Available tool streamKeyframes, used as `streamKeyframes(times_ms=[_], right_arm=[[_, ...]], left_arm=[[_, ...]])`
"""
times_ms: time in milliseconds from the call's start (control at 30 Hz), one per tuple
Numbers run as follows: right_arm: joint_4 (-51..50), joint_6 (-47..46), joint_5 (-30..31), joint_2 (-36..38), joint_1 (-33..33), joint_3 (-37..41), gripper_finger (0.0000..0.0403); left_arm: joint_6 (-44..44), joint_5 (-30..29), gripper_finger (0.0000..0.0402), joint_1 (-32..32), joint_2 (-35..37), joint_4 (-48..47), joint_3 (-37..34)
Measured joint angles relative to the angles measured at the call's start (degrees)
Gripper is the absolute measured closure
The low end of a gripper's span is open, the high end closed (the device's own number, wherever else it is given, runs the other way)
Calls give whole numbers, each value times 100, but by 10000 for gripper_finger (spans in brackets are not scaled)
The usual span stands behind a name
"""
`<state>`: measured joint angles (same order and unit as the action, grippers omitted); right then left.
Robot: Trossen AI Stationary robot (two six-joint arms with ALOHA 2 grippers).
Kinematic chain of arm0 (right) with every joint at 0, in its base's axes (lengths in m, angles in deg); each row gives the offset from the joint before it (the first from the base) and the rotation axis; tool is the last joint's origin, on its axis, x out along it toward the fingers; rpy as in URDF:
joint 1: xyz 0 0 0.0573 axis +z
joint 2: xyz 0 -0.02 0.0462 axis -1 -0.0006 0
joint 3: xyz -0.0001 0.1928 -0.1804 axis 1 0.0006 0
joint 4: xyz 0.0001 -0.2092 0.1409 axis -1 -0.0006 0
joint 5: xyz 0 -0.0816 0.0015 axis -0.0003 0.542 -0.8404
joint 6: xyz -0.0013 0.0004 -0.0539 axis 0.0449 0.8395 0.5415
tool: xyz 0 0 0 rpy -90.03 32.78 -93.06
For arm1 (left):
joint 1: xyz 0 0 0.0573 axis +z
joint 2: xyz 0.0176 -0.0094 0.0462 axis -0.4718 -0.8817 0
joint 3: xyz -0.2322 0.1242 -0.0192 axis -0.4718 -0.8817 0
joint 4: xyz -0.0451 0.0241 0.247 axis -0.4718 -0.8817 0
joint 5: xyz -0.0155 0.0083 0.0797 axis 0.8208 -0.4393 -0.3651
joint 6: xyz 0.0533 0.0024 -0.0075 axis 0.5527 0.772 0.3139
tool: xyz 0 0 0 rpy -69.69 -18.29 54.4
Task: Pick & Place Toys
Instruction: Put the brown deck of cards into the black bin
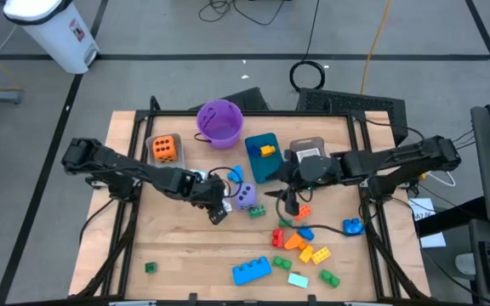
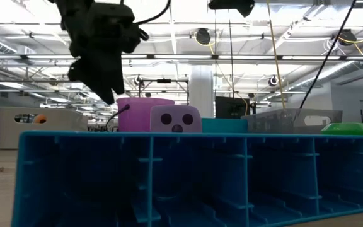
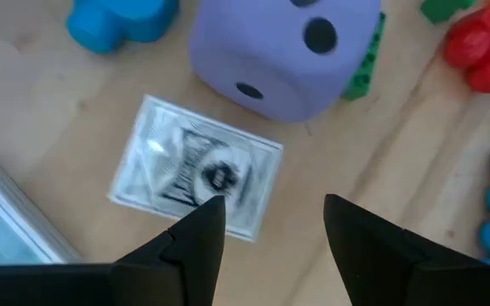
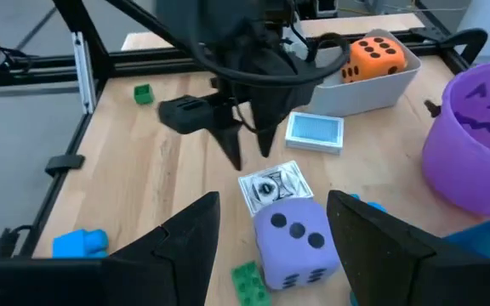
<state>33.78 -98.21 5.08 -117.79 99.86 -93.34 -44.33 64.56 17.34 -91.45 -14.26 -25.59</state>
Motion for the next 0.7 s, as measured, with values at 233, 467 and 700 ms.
streamKeyframes(times_ms=[233, 467, 700], right_arm=[[180, -588, 169, 610, -2, 771, 193], [918, -1473, 299, 1155, -2, 1773, 193], [1808, -1484, 467, 1542, -2, 2415, 193]], left_arm=[[380, 527, 192, 369, 4, 19, -2], [-2995, 778, 192, 563, 4, -57, -4], [-3550, -183, 192, 652, 4, -74, -4]])
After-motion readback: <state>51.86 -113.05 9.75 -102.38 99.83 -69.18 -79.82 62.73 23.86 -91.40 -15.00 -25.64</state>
